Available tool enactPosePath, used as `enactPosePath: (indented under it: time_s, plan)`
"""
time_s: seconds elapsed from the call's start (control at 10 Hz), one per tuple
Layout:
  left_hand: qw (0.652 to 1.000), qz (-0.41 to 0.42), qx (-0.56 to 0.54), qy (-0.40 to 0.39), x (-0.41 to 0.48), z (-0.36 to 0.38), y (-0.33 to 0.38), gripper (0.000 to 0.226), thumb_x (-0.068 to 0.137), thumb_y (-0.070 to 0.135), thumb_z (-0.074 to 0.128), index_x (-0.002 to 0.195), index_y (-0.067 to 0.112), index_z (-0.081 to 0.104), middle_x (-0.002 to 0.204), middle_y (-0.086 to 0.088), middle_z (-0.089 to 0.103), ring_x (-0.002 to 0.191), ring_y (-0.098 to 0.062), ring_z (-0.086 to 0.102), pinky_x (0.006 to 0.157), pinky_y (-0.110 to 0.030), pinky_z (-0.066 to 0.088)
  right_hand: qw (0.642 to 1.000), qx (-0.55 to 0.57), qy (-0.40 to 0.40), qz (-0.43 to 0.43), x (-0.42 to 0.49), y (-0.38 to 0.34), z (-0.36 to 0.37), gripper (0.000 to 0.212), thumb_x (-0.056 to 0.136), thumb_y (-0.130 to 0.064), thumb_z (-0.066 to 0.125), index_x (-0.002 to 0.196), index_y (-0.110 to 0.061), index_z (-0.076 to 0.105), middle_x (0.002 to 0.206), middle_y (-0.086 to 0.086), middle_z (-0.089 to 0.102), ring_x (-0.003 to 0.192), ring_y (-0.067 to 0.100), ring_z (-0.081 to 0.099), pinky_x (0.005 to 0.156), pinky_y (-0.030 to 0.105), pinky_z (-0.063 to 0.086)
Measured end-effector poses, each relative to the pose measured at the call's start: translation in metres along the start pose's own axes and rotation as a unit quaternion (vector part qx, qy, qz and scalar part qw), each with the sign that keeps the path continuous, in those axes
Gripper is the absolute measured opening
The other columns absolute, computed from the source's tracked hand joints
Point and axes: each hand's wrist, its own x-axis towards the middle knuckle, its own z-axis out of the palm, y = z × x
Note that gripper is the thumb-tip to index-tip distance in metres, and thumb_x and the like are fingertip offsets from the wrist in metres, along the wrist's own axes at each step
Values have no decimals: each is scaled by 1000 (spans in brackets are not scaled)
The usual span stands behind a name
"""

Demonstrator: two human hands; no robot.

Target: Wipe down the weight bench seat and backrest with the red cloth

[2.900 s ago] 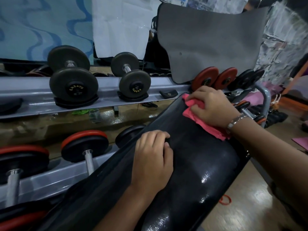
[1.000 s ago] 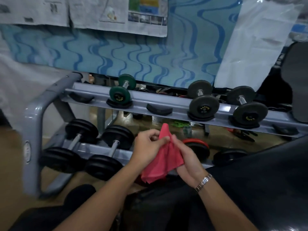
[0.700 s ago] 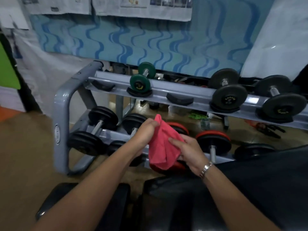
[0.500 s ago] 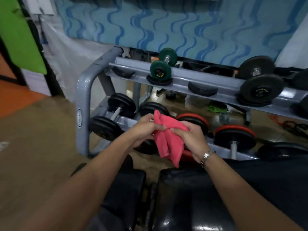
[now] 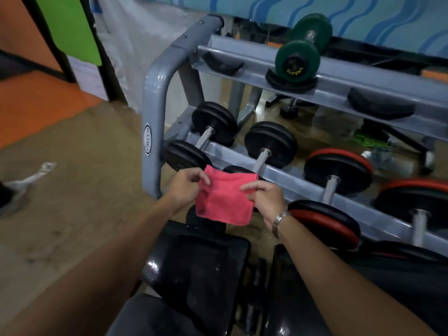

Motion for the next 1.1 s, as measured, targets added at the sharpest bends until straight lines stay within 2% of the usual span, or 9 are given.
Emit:
enactPosePath:
  time_s: [0.1,0.2,0.4,0.5,0.6,0.7,0.8,0.9,1.1]
  plan:
    - [999,-32,30,-12,22,-1,-32,37,86,-22,51,95,3,77,90,-2,72,67,2,65,59,-9,49,997,-81,-7,-16,26,26,29,47,84,11,53,94,-24,82,98,-4,77,70,4,61,62,12,49]
    - [997,-52,62,-12,41,-2,-61,43,88,-20,49,111,6,76,105,-2,71,92,-15,68,73,-15,58,990,-134,-32,-26,52,52,52,46,83,7,54,113,-19,79,114,-2,76,93,10,68,86,23,54]
    - [979,-171,83,-73,74,-7,-120,66,81,-17,48,118,34,68,63,-5,68,54,-23,68,59,-46,63,983,-121,-124,63,83,104,97,72,78,13,53,142,-19,58,131,0,56,87,28,70,51,24,56]
    - [976,-172,109,-73,86,-8,-148,58,71,-1,66,119,31,74,69,-4,72,57,-18,60,62,-34,59,981,-128,-119,80,94,127,115,77,65,-5,67,140,-21,60,116,-1,58,87,14,57,61,12,45]
    - [976,-162,128,-67,97,-3,-163,57,72,-6,71,121,23,75,66,11,72,52,-4,59,51,-17,46,981,-91,-111,132,103,141,125,79,63,-7,67,140,-20,60,93,-2,57,84,13,54,69,27,50]
    - [973,-163,151,-61,109,3,-171,59,80,-12,49,122,21,74,99,-1,73,62,-4,56,45,-6,39,977,-67,-99,174,115,155,130,69,73,10,57,137,-16,62,64,-5,60,66,16,52,58,30,45]
    - [964,-156,199,-82,119,3,-175,55,85,-6,50,126,24,71,117,0,68,90,-18,66,66,-15,48,980,-80,-71,168,127,168,132,63,77,10,53,131,-18,67,82,-1,72,65,12,57,57,26,44]
    - [935,-173,273,-143,124,1,-180,62,89,5,60,147,27,53,148,-9,53,134,-29,53,98,-30,45,971,-177,-93,131,131,177,128,61,80,-3,53,136,-23,65,134,0,67,111,17,67,86,25,54]
    - [917,-173,324,-159,121,-8,-181,69,88,16,69,152,25,47,157,-7,45,144,-28,42,114,-37,38,943,-292,-139,78,117,181,117,39,81,-24,52,114,-30,72,106,2,74,99,26,68,84,31,56]
